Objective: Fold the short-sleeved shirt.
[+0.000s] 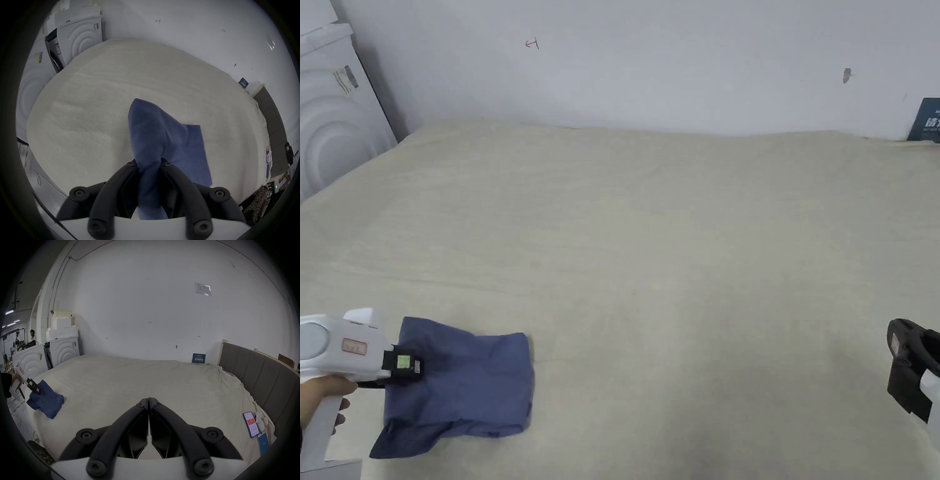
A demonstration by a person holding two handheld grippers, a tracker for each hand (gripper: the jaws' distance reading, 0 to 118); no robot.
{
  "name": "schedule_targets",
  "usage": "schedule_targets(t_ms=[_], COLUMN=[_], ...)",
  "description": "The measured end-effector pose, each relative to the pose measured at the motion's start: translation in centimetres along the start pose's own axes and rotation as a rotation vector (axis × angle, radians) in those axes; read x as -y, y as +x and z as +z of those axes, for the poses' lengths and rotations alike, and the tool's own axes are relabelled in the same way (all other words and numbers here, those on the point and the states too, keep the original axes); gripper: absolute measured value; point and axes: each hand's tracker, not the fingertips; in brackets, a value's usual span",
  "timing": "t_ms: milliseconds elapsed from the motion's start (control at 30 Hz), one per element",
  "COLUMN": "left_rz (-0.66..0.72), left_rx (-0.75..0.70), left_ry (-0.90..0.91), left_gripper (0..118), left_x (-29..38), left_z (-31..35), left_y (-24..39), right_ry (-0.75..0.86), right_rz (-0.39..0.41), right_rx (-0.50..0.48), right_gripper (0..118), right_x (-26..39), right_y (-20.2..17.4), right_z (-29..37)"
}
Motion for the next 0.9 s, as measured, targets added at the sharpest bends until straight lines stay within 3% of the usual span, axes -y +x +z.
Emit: schedule_targets(t_ms=[267, 333, 433, 467, 900], left_rz=[-0.007, 0.044, 0.033, 0.022, -0.092], left_rx=[-0.144, -0.177, -0.205, -0.210, -0.122], left_ry=[-0.037, -0.026, 0.033, 0.083, 0.737], left_gripper=[21, 39, 95, 108, 108], left_x=[-0.1, -0.3, -0.2, -0.2, 1.5], left_z=[-3.6, -3.7, -2.4, -1.9, 14.3], left_y=[0.2, -0.2, 0.6, 0.6, 15.3], right_ry=[-0.021, -0.023, -0.013, -0.009, 0.108], right_rz=[-0.009, -0.008, -0.012, -0.014, 0.020], right_rx=[0.013, 0.014, 0.015, 0.015, 0.060], right_gripper=[0, 0, 0, 0, 0], right_x=[0.4, 0.4, 0.2, 0.0, -4.0], right_y=[0.5, 0.8, 1.5, 1.7, 3.8], right_z=[-0.2, 0.0, 0.6, 0.8, 5.3])
